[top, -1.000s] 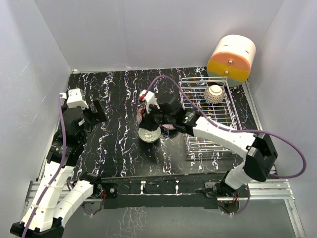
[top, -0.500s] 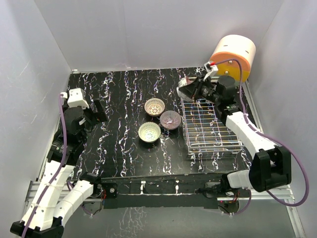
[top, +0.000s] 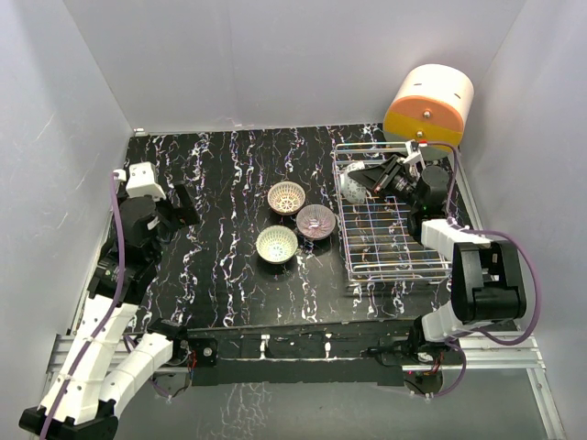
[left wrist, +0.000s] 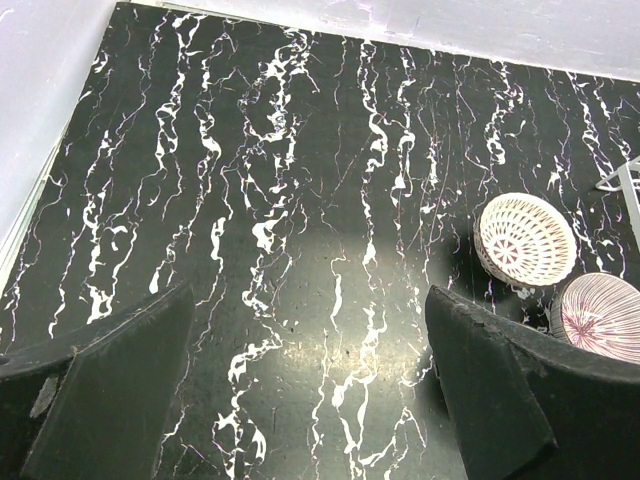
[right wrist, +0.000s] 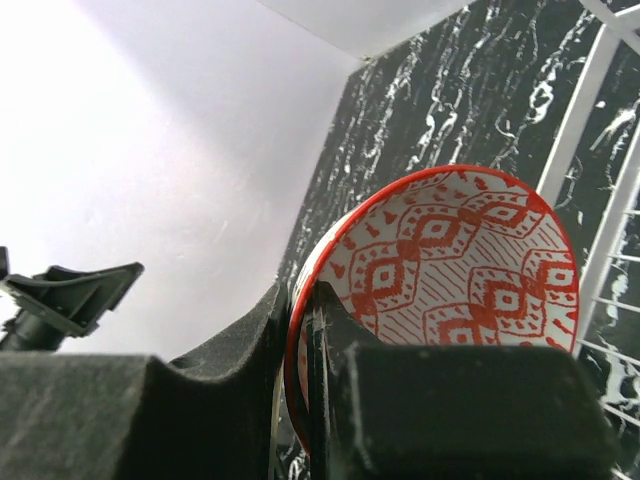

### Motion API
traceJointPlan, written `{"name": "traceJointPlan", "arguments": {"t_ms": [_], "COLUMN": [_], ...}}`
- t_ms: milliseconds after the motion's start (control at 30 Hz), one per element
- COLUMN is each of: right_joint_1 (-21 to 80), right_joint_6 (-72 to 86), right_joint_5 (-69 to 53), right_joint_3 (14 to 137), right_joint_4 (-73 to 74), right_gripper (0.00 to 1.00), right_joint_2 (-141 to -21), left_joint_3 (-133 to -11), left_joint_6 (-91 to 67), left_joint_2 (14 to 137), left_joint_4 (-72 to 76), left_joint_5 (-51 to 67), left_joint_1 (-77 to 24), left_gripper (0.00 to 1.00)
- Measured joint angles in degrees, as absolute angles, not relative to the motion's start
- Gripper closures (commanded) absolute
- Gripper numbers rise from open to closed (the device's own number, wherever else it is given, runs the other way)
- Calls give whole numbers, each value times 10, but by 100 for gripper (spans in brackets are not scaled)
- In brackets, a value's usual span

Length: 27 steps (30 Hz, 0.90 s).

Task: Load the bowls into the dish rack

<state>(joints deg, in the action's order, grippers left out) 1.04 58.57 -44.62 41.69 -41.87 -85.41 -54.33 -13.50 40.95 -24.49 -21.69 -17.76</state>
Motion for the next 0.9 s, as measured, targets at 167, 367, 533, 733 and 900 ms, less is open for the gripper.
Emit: {"name": "traceJointPlan", "arguments": {"t_ms": [167,367,533,733,900], "right_joint_1": [6,2,-1,0,-8], "right_joint_6": [662,739,762,769,780], "right_joint_5": [-442,-404,-372,-342,-314], "right_joint_3": [396,349,338,338,321], "right_joint_4": [-517,-599,-618,-618,-616], "right_gripper": [86,86,86,86,86], "right_joint_2": [-889,-950,-956,-963,-969], "left_joint_3": [-543,-543,-543,-543,-543], "left_joint_6": [-135,-135,-135,-135,-135], "left_joint_2": [415,416,416,419,419], "left_joint_4": [-245,-245,-245,-245,-244], "left_joint_5": [-216,-216,-217,-217,-217], "left_joint_1": [-178,-178,-178,-178,-178], "left_gripper": [3,3,3,3,3]}}
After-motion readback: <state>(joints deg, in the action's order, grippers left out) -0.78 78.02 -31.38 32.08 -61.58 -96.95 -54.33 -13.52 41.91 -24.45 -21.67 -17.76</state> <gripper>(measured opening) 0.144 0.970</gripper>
